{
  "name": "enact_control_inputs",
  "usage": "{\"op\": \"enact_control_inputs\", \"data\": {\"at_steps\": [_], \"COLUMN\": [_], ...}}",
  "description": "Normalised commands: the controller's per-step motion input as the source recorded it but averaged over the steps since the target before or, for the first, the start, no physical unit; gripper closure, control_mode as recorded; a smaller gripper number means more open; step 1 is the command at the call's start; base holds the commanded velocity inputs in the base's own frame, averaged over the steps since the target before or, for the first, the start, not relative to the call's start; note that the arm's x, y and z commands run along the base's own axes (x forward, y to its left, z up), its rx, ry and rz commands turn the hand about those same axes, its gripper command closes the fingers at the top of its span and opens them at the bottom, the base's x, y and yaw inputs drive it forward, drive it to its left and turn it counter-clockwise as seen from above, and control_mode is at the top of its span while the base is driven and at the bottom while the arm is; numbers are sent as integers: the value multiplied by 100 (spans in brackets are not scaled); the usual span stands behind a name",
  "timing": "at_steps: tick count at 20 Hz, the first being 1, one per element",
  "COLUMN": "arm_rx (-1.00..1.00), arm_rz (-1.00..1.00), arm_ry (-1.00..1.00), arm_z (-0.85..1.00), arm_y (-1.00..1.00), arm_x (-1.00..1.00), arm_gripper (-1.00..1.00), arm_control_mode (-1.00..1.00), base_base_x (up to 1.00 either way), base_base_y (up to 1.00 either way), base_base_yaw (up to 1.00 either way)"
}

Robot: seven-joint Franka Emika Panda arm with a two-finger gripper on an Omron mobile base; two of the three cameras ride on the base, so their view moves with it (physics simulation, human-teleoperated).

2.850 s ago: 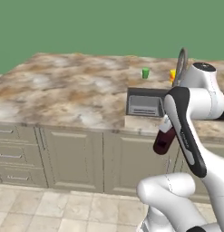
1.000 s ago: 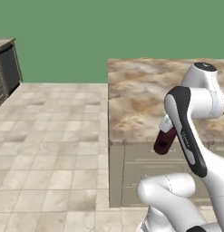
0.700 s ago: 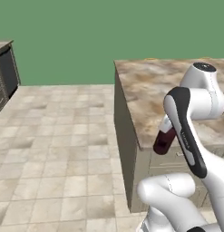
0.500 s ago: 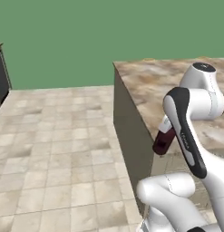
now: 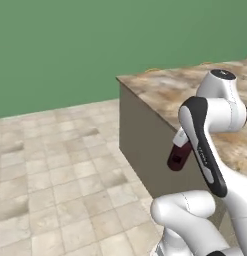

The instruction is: Place the drinks on the dining counter in a tight cluster.

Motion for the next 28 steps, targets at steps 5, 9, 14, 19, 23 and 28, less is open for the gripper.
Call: {"op": "enact_control_inputs", "data": {"at_steps": [5,9,14,19,23,28], "arm_rx": [0,0,0,0,0,0], "arm_rz": [0,0,0,0,0,0], "arm_ry": [0,0,0,0,0,0], "arm_z": [0,0,0,0,0,0], "arm_y": [0,0,0,0,0,0], "arm_x": [0,0,0,0,0,0], "arm_gripper": [100,100,100,100,100,100], "arm_control_mode": [100,100,100,100,100,100], "base_base_x": [100,100,100,100,100,100], "base_base_y": [95,95,99,97,89,89], "base_base_yaw": [-57,-57,-52,-54,-57,-54]}}
